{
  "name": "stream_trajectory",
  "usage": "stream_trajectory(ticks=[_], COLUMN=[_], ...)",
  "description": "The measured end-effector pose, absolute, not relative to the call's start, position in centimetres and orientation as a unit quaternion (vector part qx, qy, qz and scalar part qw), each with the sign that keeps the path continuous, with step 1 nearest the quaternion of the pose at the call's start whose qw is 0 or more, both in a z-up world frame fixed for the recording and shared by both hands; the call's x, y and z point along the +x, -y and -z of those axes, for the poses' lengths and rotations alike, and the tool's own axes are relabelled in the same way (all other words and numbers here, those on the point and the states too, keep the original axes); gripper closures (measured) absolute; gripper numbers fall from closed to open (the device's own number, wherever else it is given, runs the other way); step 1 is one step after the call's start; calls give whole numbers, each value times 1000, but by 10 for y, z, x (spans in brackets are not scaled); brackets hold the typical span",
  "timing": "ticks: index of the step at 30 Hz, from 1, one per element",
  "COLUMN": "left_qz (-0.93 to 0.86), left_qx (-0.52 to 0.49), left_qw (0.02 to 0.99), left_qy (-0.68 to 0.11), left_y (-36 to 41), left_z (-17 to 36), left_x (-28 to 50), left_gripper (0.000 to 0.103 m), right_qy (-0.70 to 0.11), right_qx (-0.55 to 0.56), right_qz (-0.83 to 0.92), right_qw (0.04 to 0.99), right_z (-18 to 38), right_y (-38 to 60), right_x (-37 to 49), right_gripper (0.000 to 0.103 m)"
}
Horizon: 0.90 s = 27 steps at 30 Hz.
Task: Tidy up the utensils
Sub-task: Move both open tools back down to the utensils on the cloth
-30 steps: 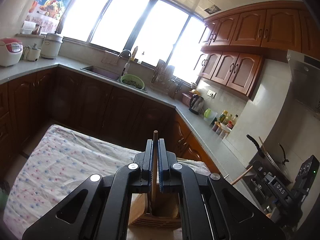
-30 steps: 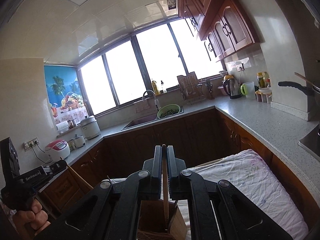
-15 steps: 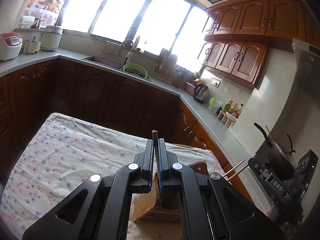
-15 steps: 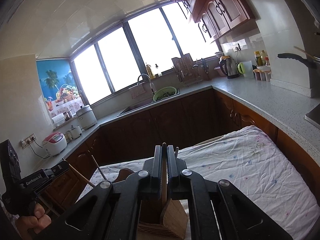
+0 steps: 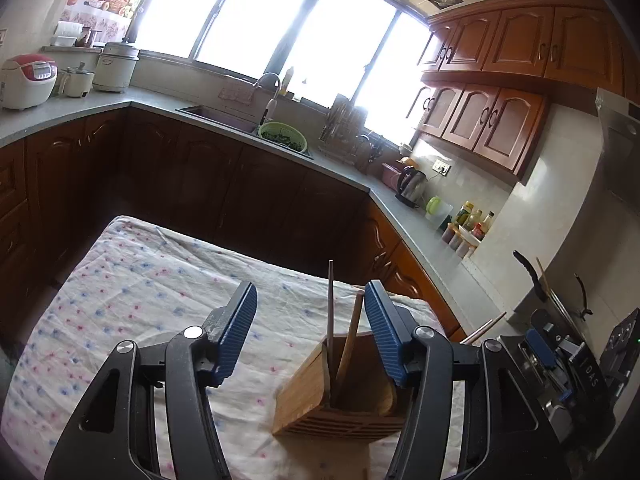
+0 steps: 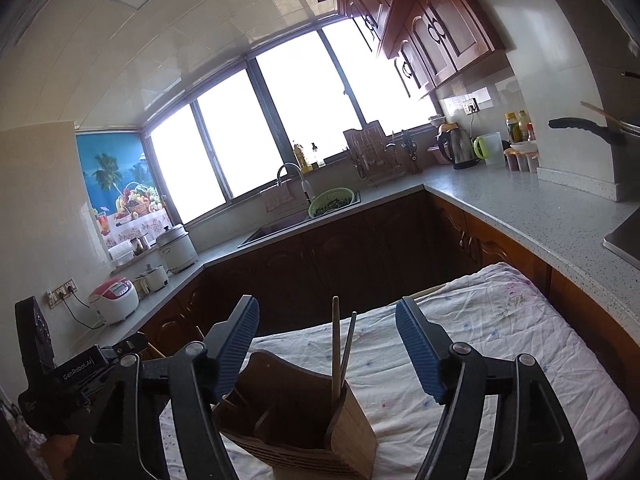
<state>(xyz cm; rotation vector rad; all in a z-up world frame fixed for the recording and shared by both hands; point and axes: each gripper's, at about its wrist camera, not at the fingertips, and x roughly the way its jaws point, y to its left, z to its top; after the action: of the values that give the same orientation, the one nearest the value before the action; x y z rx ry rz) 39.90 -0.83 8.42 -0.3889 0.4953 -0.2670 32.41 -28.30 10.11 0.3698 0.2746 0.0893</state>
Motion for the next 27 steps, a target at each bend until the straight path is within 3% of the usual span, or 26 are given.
stream_trajectory(ticks=[5,11,27], left_qz=[110,102,101], left_qx=[-195,-195,-186], left_qw=[942,938,921], left_qy=[-252,-269,-327], left_y=[-3,-16,-37], left_z=[-79,-67,-25], left_x=[380,346,249], left_gripper=[8,6,6], right_qy=[-145,-155,-212], right_qx=[206,217,222], right_qz=[-51,-60,-58], right_qw=[966,962,950], right_z=[-100,-91,-49], right_y=[291,291,290], right_x=[317,291,194], right_gripper=[22,10,9])
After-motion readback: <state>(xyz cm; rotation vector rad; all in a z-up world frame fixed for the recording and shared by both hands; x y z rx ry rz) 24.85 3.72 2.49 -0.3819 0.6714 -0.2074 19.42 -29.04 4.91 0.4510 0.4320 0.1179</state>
